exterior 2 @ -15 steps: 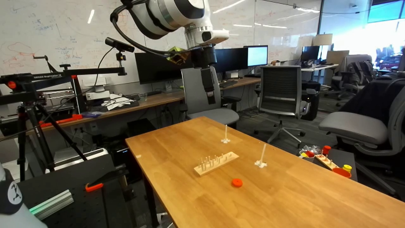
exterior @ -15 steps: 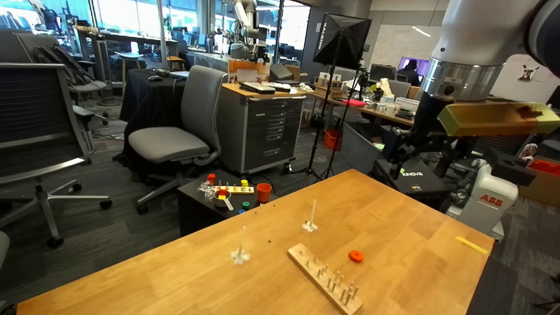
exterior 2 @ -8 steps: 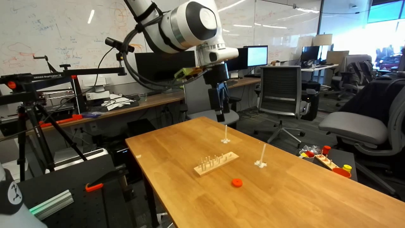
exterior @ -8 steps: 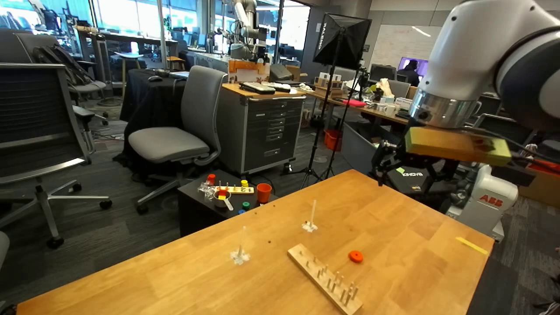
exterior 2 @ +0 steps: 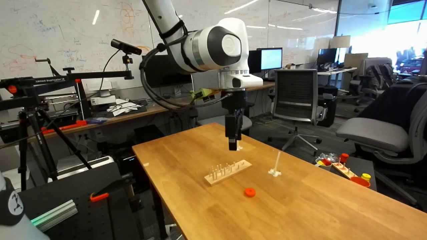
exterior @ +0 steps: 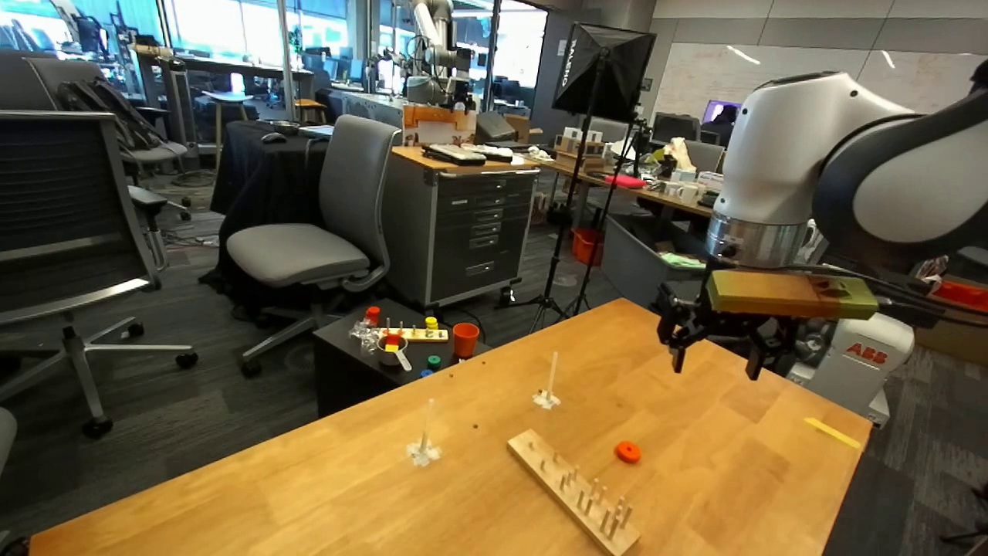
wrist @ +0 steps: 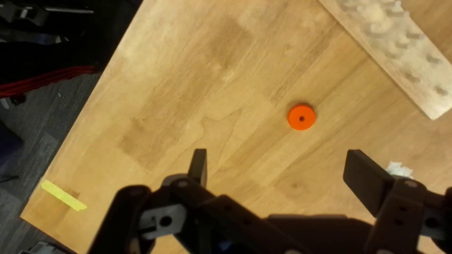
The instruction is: Put the orange thing on the wooden rack
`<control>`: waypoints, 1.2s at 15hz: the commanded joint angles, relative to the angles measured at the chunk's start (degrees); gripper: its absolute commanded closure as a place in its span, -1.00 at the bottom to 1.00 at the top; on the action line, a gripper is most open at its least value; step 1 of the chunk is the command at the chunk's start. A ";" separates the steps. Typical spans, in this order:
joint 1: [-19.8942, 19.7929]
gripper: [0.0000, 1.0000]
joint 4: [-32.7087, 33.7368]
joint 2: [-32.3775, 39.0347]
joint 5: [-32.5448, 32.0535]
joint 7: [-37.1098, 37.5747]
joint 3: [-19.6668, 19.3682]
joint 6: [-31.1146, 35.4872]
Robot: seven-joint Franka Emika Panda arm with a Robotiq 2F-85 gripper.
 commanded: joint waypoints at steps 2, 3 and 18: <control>2.12 -1.00 0.39 -0.75 2.67 -6.01 -2.75 -2.26; 2.56 -1.00 0.32 -0.66 2.57 -5.92 -3.36 -2.17; 7.77 -1.00 7.22 3.89 -6.42 -24.50 -8.65 -6.21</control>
